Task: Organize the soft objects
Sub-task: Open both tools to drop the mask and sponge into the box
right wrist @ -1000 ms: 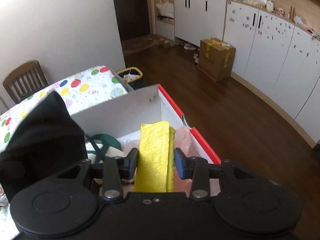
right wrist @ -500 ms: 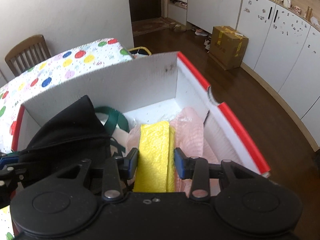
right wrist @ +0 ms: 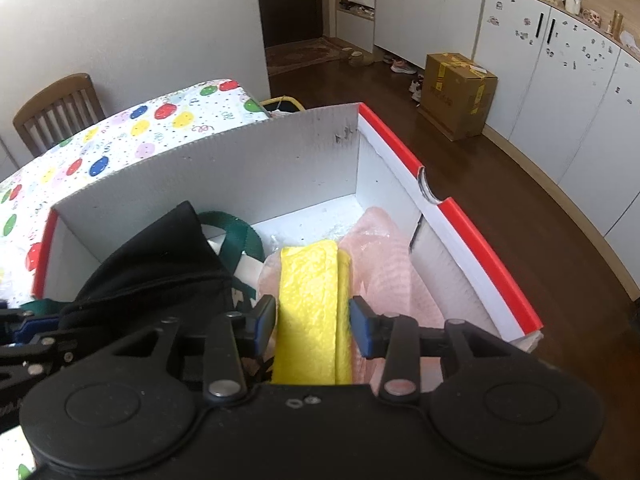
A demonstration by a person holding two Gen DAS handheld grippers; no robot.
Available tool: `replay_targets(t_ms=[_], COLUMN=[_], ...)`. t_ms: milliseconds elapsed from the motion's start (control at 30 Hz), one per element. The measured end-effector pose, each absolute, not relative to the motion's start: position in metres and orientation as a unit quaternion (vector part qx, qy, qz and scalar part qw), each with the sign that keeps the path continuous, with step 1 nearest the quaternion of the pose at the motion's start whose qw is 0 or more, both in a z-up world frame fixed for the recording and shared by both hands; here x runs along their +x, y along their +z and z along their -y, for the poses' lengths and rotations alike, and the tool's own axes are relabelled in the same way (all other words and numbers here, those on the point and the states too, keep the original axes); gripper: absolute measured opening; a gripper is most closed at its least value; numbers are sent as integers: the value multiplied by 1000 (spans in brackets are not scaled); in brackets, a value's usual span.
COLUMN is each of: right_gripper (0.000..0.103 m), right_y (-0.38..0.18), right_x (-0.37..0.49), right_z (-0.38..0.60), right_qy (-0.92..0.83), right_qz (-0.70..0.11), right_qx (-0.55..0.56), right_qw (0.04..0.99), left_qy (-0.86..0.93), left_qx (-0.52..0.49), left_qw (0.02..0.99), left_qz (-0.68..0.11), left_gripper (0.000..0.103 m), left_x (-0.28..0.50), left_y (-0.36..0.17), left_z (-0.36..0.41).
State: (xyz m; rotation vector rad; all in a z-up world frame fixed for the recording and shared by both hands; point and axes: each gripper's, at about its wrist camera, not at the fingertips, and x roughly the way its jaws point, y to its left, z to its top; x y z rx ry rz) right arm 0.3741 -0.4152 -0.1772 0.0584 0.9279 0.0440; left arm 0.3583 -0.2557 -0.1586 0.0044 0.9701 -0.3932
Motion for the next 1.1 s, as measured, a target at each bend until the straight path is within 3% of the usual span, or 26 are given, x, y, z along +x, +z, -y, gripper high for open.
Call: replay_targets(t_ms=[133, 233, 300, 367, 400, 1100], right_gripper=[54, 55, 57, 58, 58, 83], right_y=[-168, -162, -159, -154, -152, -81], right_x=[368, 364, 361, 357, 354, 290], right_z=[414, 414, 416, 419, 420, 376], right_qy=[26, 29, 32, 37, 39, 145], right_qz=[-444, -443, -443, -441, -440, -359], right_qx=[19, 14, 17, 22, 25, 37], right_qw=[895, 896, 896, 896, 897, 921], left_qy=[-185, -184, -188, -188, -191, -187], left_qx=[-4, -7, -8, -10, -13, -44], left_qw=[867, 868, 870, 871, 872, 914], left_qz=[-463, -460, -456, -453, -451, -358], left_gripper=[16, 22, 33, 63, 67, 73], left_x=[357, 353, 349, 345, 343, 280], left_y=[-154, -151, -148, -145, -144, -81], left_z=[254, 254, 253, 253, 252, 186])
